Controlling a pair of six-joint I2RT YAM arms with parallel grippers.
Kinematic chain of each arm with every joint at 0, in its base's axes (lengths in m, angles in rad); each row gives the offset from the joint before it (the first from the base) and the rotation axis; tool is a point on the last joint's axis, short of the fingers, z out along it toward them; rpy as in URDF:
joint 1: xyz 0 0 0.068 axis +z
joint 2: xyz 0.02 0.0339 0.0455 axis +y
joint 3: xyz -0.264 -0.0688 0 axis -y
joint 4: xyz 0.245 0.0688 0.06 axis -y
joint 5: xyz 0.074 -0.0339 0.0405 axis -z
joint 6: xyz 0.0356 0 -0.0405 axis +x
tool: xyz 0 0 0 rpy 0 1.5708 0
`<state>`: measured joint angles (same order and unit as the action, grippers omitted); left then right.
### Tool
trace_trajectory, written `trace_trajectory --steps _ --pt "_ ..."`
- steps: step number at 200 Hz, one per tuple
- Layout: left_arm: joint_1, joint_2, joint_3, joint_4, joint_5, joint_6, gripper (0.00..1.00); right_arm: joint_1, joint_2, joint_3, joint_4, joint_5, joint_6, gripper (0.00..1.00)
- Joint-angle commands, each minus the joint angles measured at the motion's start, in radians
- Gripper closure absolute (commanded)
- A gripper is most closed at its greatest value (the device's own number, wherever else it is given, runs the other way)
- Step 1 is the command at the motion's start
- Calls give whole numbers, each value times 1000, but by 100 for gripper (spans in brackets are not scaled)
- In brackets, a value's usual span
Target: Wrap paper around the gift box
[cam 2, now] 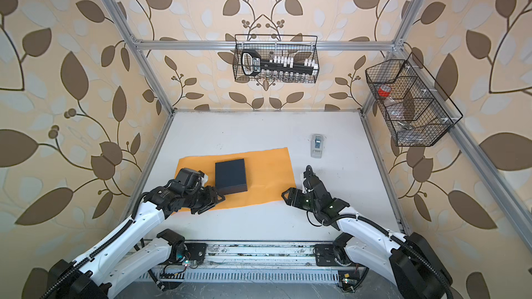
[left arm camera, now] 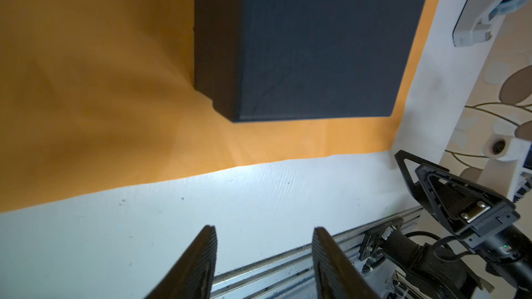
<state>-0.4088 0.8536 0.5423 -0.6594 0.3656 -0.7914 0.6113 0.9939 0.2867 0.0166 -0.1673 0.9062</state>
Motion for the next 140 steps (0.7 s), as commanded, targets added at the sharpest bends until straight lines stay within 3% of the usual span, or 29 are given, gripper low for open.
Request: trace_trajectory --steps 1,46,140 --pt "-70 11 -17 123 -3 -122 46 50 -14 -69 182 54 180 21" --pt "-223 148 -34 331 -124 -201 48 92 -43 -137 300 116 286 21" --pt "-233 275 -95 502 -275 -200 48 128 -50 -216 421 153 438 24"
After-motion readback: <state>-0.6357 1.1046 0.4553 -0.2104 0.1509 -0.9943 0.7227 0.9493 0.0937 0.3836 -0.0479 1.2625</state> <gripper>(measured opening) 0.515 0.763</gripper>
